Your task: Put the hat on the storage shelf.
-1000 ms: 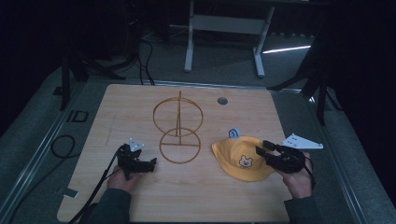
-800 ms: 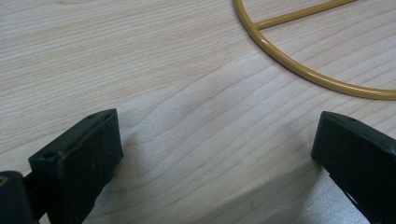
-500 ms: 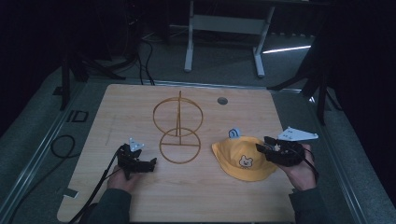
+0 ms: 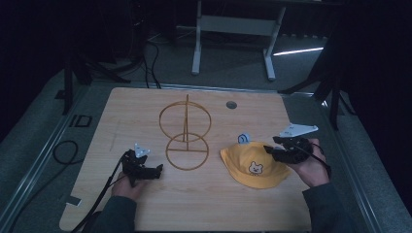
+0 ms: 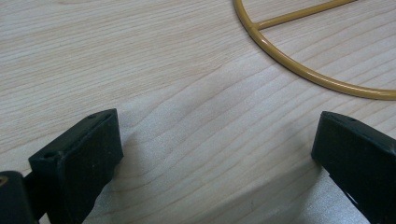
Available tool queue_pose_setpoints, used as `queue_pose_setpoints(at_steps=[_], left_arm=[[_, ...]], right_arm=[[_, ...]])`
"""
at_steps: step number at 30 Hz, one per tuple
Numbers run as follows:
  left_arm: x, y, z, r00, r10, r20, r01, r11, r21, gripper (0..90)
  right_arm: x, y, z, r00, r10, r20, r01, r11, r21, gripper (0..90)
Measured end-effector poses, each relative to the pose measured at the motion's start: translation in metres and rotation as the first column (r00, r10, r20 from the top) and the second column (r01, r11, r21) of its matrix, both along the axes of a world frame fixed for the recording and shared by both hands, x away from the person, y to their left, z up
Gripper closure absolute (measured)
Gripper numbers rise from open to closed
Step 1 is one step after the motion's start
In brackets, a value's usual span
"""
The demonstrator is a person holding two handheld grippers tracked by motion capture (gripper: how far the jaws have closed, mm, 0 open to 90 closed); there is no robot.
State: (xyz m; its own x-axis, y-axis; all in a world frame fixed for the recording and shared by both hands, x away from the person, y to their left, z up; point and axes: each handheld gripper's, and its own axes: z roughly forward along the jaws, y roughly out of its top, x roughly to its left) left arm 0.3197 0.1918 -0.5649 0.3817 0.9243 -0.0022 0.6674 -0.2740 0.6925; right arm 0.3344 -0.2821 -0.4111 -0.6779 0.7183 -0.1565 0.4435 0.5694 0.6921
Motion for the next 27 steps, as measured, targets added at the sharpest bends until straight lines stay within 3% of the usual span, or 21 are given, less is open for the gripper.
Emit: queue_pose_setpoints(at_steps=[13,16,27], left_arm=[[0.000,0.000,0.000,1.0000,0.000,0.000,0.000,1.0000,0.000,1.9],[0.000,0.000,0.000,1.0000,0.000,0.000,0.000,1.0000,-0.001,1.9],[0.000,0.000,0.000,1.0000,0.001,0.002,-0.001,1.0000,-0.001,1.9]], right_arm=[[0.010,0.010,-0.002,0.9953,0.056,-0.079,-0.065,0.992,-0.111,47.6],[0.013,0.013,-0.001,0.9915,0.072,-0.108,-0.086,0.988,-0.126,51.8],[0.027,0.025,0.002,0.9795,0.098,-0.176,-0.138,0.963,-0.233,52.0]])
